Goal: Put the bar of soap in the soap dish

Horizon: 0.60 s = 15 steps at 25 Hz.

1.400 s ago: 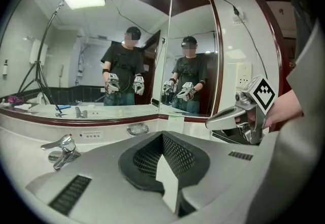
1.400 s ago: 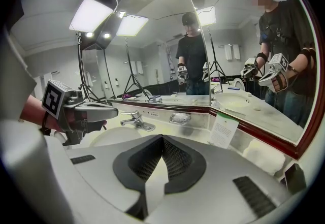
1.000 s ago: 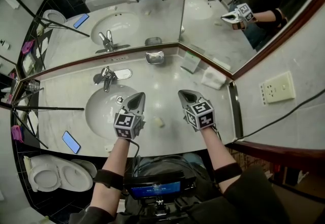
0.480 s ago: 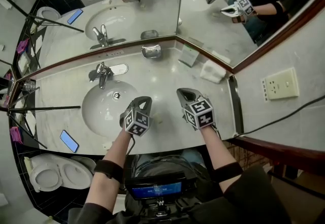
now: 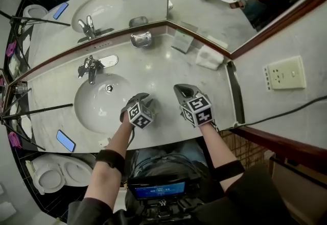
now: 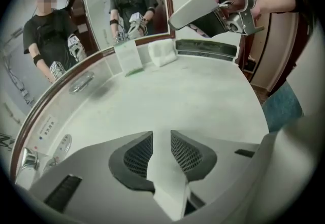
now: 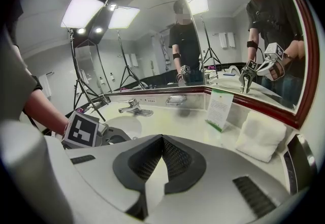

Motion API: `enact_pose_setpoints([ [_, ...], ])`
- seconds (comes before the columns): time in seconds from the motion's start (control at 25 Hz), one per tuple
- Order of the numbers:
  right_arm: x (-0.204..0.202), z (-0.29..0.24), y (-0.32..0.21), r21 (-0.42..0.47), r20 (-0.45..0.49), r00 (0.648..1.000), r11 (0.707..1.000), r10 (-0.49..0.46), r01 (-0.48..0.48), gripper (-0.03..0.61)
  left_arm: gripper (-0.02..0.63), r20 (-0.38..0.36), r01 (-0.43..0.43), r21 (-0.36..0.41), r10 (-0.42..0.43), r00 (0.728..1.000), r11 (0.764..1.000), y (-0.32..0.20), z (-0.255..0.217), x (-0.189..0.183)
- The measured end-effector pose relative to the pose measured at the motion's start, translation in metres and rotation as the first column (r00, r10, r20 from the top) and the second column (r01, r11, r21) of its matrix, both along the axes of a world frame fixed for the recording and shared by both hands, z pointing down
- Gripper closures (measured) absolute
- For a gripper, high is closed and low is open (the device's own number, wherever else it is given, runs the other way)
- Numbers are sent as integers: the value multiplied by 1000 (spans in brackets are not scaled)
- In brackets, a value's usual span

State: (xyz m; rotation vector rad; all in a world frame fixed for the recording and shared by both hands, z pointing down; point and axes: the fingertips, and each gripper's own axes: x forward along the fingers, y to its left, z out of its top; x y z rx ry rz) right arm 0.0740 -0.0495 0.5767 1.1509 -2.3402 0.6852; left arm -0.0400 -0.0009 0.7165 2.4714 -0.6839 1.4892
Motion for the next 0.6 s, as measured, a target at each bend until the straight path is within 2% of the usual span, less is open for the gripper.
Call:
enact_pose_setpoints([
  [0.24, 0, 4, 3, -8, 2, 1000, 1000, 3, -3, 560, 504, -20, 7, 26, -6, 1000, 1000, -6, -10, 8],
  [0.4, 0, 1, 2, -3, 6, 1000, 1000, -1, 1, 560, 610, -72, 56, 92, -50, 996, 994, -18, -38, 12],
  [0.52, -2, -5, 0, 10, 7, 1000, 1000, -10, 10, 560, 612, -146, 114, 113, -97, 984, 987, -22, -60, 11],
  [0.6, -5, -10, -2, 19, 7, 1000, 1000, -17, 17, 560, 612, -227, 176, 122, -145, 963, 977, -24, -82, 10],
])
